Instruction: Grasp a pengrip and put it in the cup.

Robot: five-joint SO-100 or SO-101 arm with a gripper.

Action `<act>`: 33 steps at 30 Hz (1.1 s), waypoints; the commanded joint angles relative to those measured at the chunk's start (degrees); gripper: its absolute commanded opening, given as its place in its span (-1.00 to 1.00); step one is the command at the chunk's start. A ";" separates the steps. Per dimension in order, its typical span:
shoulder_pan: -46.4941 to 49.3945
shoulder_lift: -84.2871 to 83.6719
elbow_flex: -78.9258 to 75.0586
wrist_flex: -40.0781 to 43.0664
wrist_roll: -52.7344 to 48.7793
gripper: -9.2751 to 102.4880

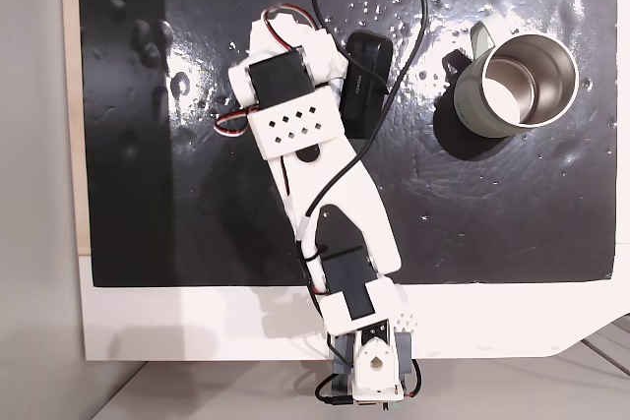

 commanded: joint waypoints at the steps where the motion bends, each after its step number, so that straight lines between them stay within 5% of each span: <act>1: -0.88 -1.67 -3.60 0.00 0.79 -0.39; 27: 1.41 -20.39 -4.04 -15.21 -5.89 -0.47; 33: 2.11 -22.68 -4.22 -16.52 -7.21 -0.68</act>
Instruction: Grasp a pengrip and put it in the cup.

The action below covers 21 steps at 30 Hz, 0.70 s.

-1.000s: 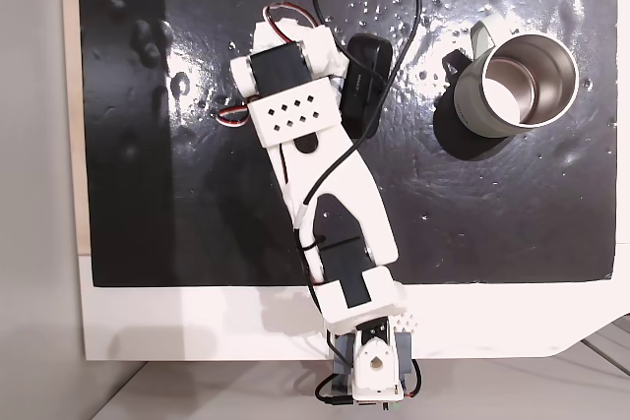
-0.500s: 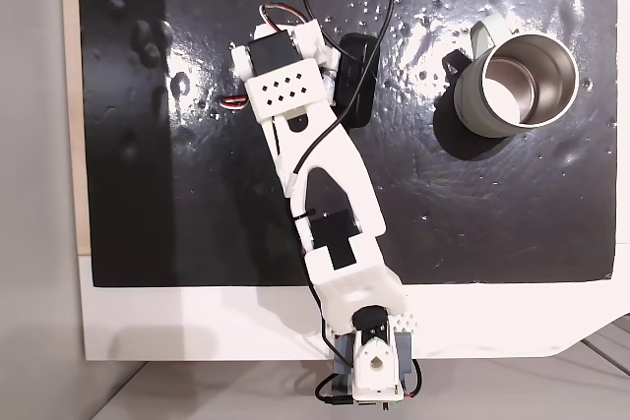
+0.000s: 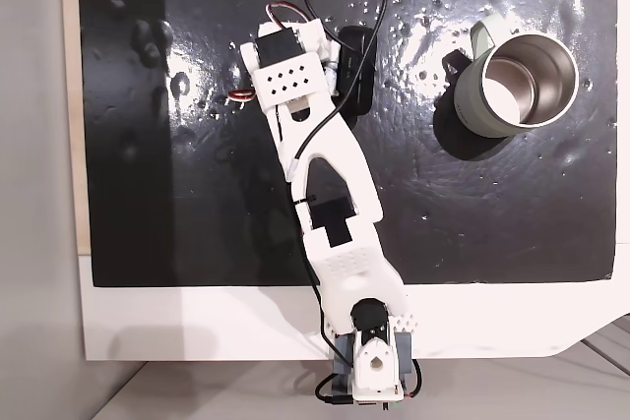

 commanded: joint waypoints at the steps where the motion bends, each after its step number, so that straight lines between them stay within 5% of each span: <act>1: 1.41 -0.44 -2.20 -2.11 -1.05 -0.72; 21: 4.75 19.78 -19.42 7.56 -4.48 -0.83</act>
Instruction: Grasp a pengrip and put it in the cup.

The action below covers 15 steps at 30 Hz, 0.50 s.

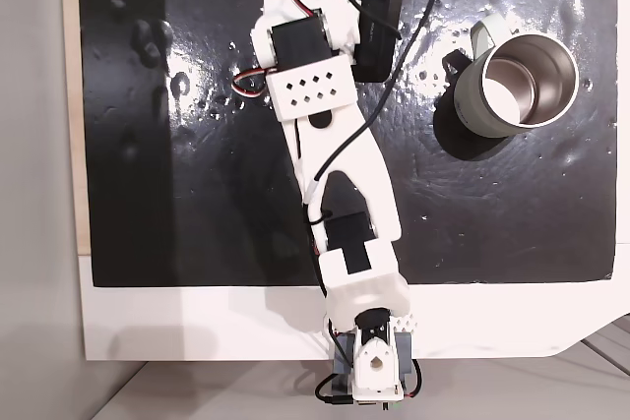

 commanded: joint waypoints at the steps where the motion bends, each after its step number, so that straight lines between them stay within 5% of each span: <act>1: 1.23 8.00 -5.98 1.05 -1.49 -0.83; 15: 10.46 21.62 0.97 8.44 -4.66 -0.83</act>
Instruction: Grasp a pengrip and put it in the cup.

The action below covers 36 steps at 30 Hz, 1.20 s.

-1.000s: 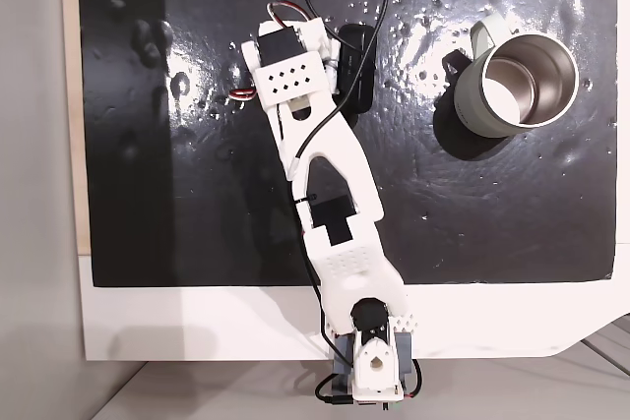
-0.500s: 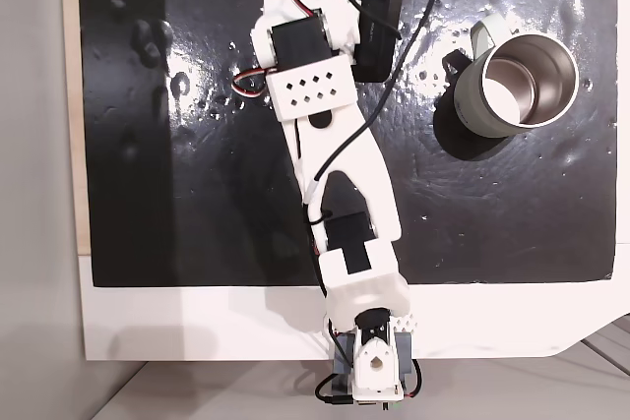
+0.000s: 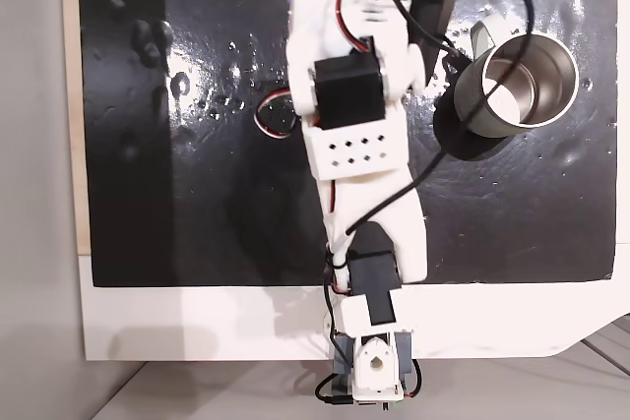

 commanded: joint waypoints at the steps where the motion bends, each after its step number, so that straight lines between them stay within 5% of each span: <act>1: 5.89 7.29 1.93 1.49 -2.37 -0.83; 17: 33.66 6.42 3.87 1.58 -13.18 -0.83; 27: 36.83 4.31 3.69 3.08 -14.06 -0.83; 32: 36.83 5.19 3.16 5.62 -11.87 -0.35; 36: 36.74 5.19 0.79 8.00 -11.34 -0.20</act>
